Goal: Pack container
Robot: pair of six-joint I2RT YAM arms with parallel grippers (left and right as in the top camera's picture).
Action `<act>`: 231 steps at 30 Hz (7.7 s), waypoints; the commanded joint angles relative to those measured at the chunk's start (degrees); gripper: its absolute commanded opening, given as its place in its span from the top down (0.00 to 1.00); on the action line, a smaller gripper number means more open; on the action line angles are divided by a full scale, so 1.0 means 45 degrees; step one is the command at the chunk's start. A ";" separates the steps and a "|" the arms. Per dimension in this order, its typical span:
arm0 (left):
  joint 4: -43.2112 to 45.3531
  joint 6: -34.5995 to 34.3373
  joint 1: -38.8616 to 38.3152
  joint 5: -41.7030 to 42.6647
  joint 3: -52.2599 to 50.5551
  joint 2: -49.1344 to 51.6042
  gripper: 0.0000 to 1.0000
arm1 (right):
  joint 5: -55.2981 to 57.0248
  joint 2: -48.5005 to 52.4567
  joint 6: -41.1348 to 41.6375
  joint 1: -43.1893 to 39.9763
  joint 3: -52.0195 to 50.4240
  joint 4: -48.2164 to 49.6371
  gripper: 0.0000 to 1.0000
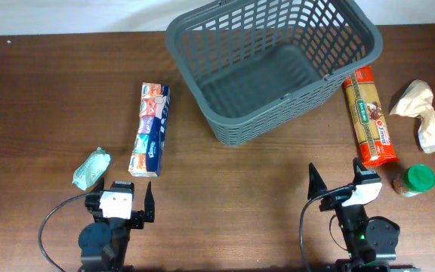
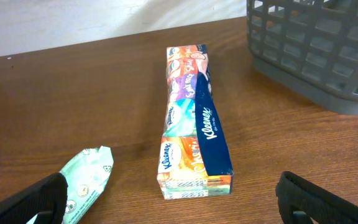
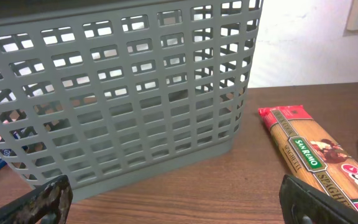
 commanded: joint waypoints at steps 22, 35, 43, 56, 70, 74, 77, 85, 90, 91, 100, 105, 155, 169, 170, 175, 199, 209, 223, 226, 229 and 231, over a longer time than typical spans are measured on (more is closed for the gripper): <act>0.0005 0.0209 0.0078 -0.0097 -0.0073 -0.0097 0.01 | -0.0121 -0.0146 -0.0005 0.0126 -0.0058 -0.0092 0.01; 0.0005 0.0209 0.0078 -0.0097 -0.0073 -0.0097 0.01 | -0.0121 -0.0146 -0.0005 0.0126 -0.0058 -0.0092 0.01; 0.0015 0.0486 0.0078 -0.1282 -0.0073 -0.0097 0.01 | -0.0121 -0.0146 0.0000 0.0126 -0.0058 -0.0092 0.01; 0.0355 0.0491 0.0078 -0.0986 -0.0073 -0.0097 0.01 | 0.0073 -0.0146 0.0068 0.0117 -0.0058 0.0350 0.01; 0.1671 -0.1389 0.0073 0.9112 0.2623 0.1229 0.01 | -0.1263 0.1180 -0.0743 0.0117 0.6149 -0.4741 0.01; 0.1671 -0.1394 0.0073 1.0404 0.2730 0.1263 0.01 | -0.1379 0.2259 -0.0554 0.0117 0.8170 -0.6635 0.01; 0.2628 -0.1336 0.0073 1.0195 0.2720 0.1273 0.01 | -0.1860 0.2555 -0.0529 0.0117 0.8466 -0.7111 0.01; 0.3983 -0.3507 0.0063 1.0618 0.4425 0.3177 0.01 | -0.0131 0.4629 -0.1360 0.0117 1.1302 -0.6781 0.01; -0.2161 -0.2958 0.0063 0.7742 0.8111 0.6057 0.01 | 0.2147 0.9015 -0.2302 0.0117 1.7335 -1.0535 0.01; -0.3332 -0.2953 0.0063 0.6839 0.8927 0.6606 0.01 | 0.2142 0.9947 -0.2331 0.0117 1.8637 -1.1492 0.01; -0.4731 -0.3181 0.0063 0.5955 1.1147 0.8854 0.01 | 0.0170 1.7272 -0.2293 0.0117 2.8142 -1.9254 0.01; -0.5090 -0.5008 -0.0573 0.5741 1.1939 0.9690 0.00 | 0.0772 1.8914 -0.2123 0.0117 2.8676 -1.9186 0.01; -0.8335 -0.6285 -0.9384 0.3929 1.5907 1.8122 0.73 | 0.0525 2.3620 -0.4177 0.0102 3.0420 -1.6451 0.69; -0.7810 -0.6042 -0.9850 0.3288 1.6893 1.8122 0.98 | 0.0534 2.4426 -0.3944 -0.0340 3.0347 -1.6456 0.96; -0.7796 -0.6042 -0.9967 0.2987 1.7097 1.8122 0.98 | 0.0534 2.4465 -0.3944 -0.0427 3.0347 -1.6461 0.96; -0.7509 -0.6047 -1.0273 0.2132 1.7675 1.8122 0.98 | 0.0840 2.4475 -0.3915 -0.0913 3.0347 -1.6572 0.96; -0.6392 -0.6057 -1.0273 0.1195 1.7680 1.9093 0.98 | 0.0379 2.4494 -0.3614 -0.1375 2.9065 -1.6247 0.96; -0.6096 -0.6101 -1.0258 -0.0151 1.7680 1.9098 0.98 | 0.0379 2.4494 -0.3614 -0.1375 2.8914 -1.6466 0.96; -0.6091 -0.6149 -1.0239 -0.1253 1.7680 1.9098 0.98 | 0.0379 2.4499 -0.3614 -0.1379 2.8905 -1.7131 0.96; -0.6091 -0.6154 -1.0083 -0.1248 1.7680 1.9098 0.98 | 0.0374 2.4494 -0.3614 -0.1375 2.8905 -1.7233 0.96; -0.6096 -0.6159 -0.9811 -0.1248 1.7680 1.9098 0.98 | 0.0374 2.4499 -0.3614 -0.1375 2.8905 -1.7282 0.96; -0.6096 -0.6159 -0.9598 -0.1248 1.7680 1.9098 0.98 | 0.0374 2.4494 -0.3614 -0.1379 2.8905 -1.7291 0.96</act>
